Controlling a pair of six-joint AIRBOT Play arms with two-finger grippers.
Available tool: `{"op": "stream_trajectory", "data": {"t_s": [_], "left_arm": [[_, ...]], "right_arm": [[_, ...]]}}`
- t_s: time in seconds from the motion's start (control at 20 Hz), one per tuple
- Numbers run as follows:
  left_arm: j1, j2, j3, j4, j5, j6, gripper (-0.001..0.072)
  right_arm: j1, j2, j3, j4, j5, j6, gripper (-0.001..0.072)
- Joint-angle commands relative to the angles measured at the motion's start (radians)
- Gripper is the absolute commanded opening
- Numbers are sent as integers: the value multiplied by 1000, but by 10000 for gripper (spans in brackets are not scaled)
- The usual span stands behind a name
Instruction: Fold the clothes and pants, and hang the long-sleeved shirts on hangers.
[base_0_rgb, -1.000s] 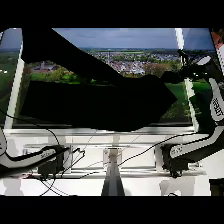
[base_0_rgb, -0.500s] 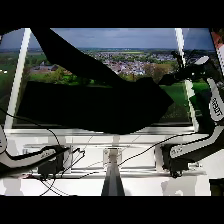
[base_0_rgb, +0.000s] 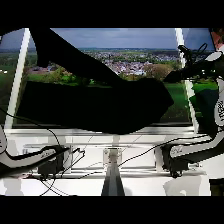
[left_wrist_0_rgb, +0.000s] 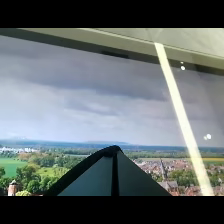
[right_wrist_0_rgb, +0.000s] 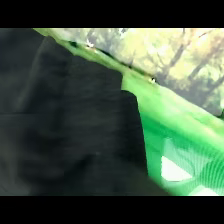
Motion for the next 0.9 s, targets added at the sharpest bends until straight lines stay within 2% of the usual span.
{"op": "stream_trajectory", "data": {"t_s": [0.0, 0.1, 0.25, 0.65, 0.85], "left_arm": [[0, -1, 1, 0, -3, 0, 7], [0, -1, 1, 0, -8, 0, 7], [0, -1, 1, 0, -15, 0, 7], [0, -1, 1, 0, -15, 0, 7], [0, -1, 1, 0, -16, 0, 7]], "right_arm": [[1, -13, -12, 0, -26, -22, 503], [10, -34, -12, -7, -67, -8, 502], [12, -74, -12, -15, -129, 96, 503], [12, -112, -12, -16, -113, 155, 503], [12, -150, -12, -7, -56, 180, 503]]}}
